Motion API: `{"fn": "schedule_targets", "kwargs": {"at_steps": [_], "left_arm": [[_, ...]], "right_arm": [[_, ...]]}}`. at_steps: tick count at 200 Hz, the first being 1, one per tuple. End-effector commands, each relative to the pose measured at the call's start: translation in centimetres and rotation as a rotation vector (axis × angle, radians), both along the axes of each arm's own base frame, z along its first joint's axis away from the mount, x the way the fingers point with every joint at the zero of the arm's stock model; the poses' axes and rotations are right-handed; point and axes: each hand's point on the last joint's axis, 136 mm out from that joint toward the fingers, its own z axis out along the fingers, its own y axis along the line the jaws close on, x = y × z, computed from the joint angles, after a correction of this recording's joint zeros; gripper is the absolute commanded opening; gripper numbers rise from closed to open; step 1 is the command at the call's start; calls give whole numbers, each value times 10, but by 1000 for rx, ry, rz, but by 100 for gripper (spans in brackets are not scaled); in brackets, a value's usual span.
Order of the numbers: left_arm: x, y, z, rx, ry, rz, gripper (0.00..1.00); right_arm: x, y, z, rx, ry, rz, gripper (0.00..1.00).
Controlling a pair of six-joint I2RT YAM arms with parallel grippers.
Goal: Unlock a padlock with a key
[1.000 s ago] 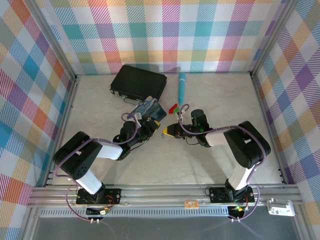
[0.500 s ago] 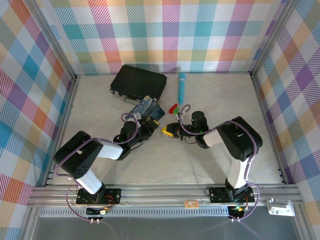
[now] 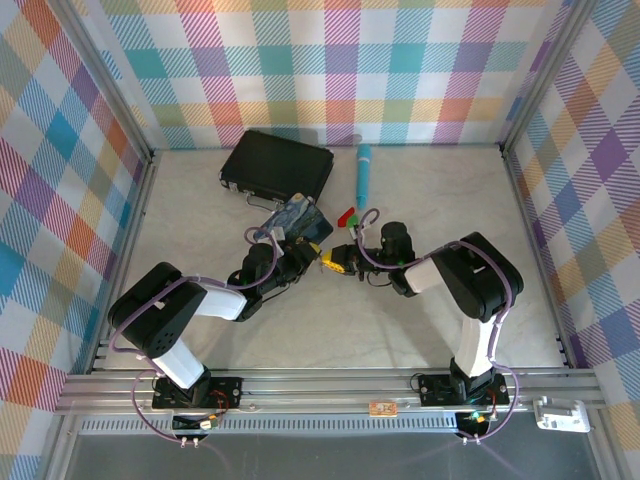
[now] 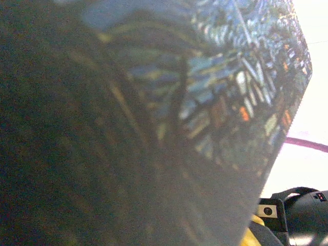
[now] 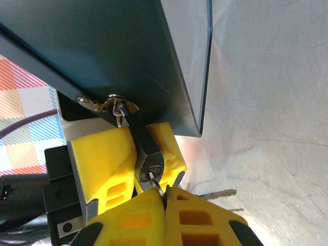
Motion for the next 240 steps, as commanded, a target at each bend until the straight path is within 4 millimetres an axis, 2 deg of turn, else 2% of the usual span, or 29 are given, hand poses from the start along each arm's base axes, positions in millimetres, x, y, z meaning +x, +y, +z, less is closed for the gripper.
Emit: {"fn": "schedule_targets", "kwargs": {"at_steps": [1, 25, 44, 55, 72, 85, 96, 128, 170, 201, 219, 240], "left_arm": [[-27, -28, 15, -48, -18, -159, 0], [-29, -29, 16, -51, -20, -167, 0], [-31, -28, 16, -46, -20, -171, 0], [-32, -27, 17, -42, -21, -172, 0], [-34, -24, 15, -29, -14, -166, 0], [-33, -23, 15, -18, -12, -160, 0], [-33, -22, 15, -13, -15, -153, 0], [-29, -18, 18, -3, -30, -117, 0], [-30, -25, 17, -1, -39, -134, 0], [-36, -22, 10, 36, -64, -159, 0], [-40, -19, 4, 77, -90, -182, 0], [-42, -18, -1, 120, -141, -205, 0]], "right_arm": [[28, 16, 26, 30, -84, -103, 0], [30, 18, 22, 7, -56, -118, 0], [34, 11, 10, -73, -48, -166, 0], [35, 8, 9, -106, -67, -181, 0], [37, 4, 15, -143, -107, -202, 0], [36, 6, 26, -105, -102, -202, 0], [34, 10, 39, -34, -68, -199, 0], [22, 28, 55, 52, 6, -209, 0], [19, 29, 41, 16, 15, -227, 0], [18, 24, 36, 9, 44, -212, 0], [16, 21, 45, 72, 124, -193, 0], [9, 23, 70, 192, 288, -143, 0]]}}
